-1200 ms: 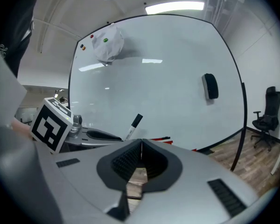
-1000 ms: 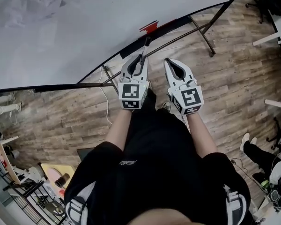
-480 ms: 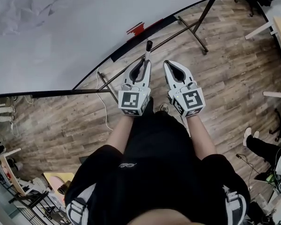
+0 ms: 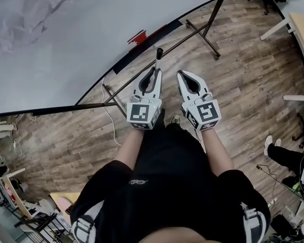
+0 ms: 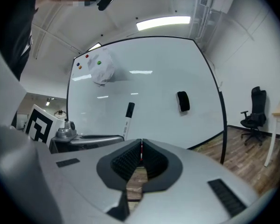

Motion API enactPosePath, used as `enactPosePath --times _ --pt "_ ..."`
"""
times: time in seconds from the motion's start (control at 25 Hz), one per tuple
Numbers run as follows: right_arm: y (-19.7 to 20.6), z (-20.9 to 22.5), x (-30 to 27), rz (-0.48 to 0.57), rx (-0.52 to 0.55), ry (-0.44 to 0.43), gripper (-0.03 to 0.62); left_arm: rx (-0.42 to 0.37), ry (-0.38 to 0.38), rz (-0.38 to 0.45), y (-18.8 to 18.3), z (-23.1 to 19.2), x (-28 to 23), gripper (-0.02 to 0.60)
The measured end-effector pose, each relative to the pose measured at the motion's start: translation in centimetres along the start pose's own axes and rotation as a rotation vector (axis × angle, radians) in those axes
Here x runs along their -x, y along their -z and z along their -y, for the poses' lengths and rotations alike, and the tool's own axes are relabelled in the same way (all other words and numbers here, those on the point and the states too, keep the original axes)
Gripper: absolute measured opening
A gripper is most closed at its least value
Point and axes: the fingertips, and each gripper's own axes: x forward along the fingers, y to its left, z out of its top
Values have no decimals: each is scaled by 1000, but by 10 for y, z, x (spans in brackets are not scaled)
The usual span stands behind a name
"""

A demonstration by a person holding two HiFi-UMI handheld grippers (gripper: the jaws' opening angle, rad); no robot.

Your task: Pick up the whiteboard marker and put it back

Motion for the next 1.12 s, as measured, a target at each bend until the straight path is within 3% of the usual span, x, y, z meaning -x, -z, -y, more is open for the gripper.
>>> enactPosePath --times 0.48,0.84,1.12 --pt "5 58 -42 -48 -36 163 4 28 165 -66 6 -12 -80 69" --pt "-5 69 -69 -84 10 256 4 58 289 -48 -4 -26 -121 69" --pt "-3 85 -65 -107 10 314 5 62 335 -66 0 -20 -140 69"
